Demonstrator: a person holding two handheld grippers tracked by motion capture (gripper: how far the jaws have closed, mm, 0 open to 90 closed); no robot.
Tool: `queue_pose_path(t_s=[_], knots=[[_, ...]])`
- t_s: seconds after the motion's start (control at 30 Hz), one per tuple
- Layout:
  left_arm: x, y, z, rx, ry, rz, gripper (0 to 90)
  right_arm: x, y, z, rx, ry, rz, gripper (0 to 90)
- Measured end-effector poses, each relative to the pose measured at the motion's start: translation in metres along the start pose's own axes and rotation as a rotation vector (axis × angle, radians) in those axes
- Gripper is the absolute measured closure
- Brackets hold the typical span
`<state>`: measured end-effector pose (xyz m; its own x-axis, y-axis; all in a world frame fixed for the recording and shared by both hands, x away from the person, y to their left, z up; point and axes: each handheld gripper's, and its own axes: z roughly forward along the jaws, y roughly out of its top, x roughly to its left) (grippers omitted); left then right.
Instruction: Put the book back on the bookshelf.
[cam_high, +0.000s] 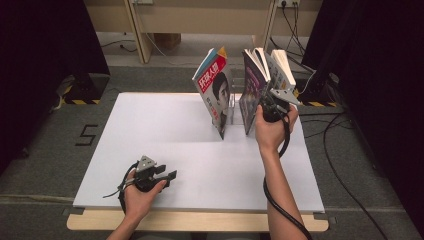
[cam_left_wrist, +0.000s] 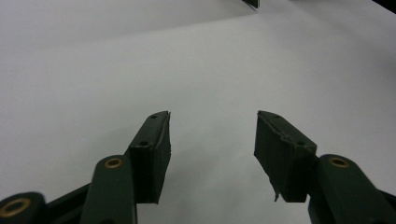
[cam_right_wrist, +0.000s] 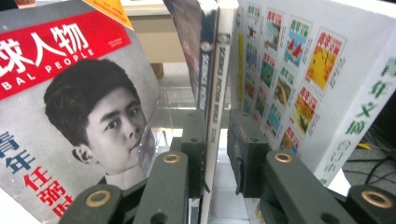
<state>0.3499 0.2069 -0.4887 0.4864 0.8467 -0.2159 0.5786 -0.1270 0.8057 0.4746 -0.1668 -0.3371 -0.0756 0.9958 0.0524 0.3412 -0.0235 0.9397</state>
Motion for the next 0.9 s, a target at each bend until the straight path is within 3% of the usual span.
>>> queue_pose_path(t_s=[0.3, 0.6, 0.9], knots=[[-0.001, 0.0, 0.0, 0.0, -0.001, 0.004, 44.9, -0.002, 0.002, -0.003, -0.002, 0.024, 0.009, 77.4], [0.0, 0.0, 0.0, -0.001, 0.001, 0.002, 44.9, -0.004, 0.0, 0.007, 0.02, 0.014, 0.014, 76.8], [-0.001, 0.0, 0.001, 0.0, 0.001, 0.001, 44.9, -0.004, -0.002, 0.005, 0.025, 0.016, 0.012, 76.4]])
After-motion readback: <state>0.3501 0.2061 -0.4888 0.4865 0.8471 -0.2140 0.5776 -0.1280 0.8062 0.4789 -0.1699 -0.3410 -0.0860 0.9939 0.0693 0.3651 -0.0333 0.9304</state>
